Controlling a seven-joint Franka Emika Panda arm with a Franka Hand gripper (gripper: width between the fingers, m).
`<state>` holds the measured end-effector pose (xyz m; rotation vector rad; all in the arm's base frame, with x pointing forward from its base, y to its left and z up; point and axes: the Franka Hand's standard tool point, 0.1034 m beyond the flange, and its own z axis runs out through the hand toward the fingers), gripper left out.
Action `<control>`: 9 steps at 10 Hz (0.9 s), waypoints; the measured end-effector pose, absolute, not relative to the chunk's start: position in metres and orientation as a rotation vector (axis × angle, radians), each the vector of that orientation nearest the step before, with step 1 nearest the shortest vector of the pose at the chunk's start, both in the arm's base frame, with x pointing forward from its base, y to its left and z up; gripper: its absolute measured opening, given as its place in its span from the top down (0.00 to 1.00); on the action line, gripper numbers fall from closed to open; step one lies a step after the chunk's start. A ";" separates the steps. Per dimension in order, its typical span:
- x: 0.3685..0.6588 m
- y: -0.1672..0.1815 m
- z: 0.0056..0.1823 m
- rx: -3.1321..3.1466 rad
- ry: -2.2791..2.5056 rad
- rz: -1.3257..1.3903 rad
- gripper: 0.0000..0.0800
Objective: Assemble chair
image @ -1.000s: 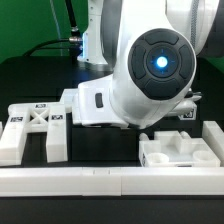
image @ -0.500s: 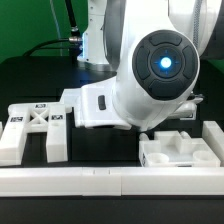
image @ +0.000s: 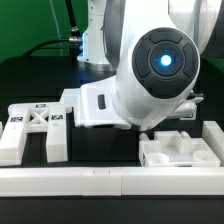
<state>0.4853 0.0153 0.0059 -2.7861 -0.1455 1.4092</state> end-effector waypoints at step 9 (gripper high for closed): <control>0.505 0.018 0.056 -2.810 -0.151 1.344 0.64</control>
Offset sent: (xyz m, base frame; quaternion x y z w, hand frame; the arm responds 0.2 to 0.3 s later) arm 0.0062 0.0145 0.0608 0.0319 -0.0354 0.0049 0.9989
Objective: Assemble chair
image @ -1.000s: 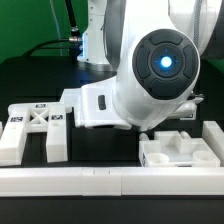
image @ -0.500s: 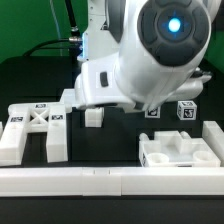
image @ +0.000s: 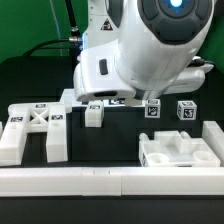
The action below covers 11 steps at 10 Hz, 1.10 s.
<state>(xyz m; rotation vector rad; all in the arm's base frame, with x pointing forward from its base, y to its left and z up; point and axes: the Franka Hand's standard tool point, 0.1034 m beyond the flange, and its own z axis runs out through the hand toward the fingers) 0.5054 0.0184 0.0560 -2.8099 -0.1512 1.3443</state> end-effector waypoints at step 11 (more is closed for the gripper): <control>0.569 0.014 0.096 -3.126 -0.161 0.202 0.64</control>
Offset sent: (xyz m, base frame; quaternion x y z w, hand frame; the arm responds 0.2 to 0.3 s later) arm 0.0281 0.0061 0.0386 -0.0098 0.0883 0.0075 0.9960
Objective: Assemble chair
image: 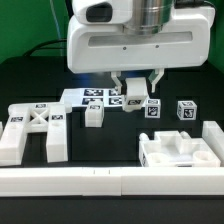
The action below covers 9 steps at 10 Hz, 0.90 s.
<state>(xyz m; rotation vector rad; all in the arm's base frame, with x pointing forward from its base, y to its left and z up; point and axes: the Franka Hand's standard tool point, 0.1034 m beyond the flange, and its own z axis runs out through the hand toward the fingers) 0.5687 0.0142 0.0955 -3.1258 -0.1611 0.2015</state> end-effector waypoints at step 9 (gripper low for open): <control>0.604 0.033 0.110 -3.100 -0.167 -0.502 0.64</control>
Offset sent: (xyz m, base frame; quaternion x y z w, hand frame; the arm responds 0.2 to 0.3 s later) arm 0.0000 0.0000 0.0000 0.0000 0.1938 0.0000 0.9810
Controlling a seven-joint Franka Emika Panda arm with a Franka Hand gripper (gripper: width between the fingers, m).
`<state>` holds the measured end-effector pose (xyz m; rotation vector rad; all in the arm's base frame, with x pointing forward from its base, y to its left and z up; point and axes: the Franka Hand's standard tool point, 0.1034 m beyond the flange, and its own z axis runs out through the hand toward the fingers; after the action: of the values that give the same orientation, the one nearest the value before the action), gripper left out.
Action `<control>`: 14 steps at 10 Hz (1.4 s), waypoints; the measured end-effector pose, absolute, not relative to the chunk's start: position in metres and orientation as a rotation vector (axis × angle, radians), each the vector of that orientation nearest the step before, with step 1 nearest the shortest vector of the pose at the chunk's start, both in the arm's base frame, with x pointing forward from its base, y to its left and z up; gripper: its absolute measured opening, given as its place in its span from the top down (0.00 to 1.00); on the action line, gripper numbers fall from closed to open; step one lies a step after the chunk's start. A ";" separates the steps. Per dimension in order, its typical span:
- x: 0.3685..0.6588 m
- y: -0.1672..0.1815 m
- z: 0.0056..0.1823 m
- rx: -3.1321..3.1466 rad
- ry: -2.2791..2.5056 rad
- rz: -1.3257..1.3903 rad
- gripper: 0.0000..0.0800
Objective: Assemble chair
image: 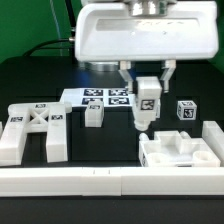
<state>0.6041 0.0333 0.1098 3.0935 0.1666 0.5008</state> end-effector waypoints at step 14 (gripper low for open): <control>0.640 0.080 0.114 3.056 0.210 0.784 0.64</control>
Offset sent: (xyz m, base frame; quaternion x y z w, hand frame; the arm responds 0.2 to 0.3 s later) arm 0.0000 0.0000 0.0000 0.0000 0.0000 0.0000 1.0000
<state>0.6397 0.0798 0.1145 3.0558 0.2099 0.7838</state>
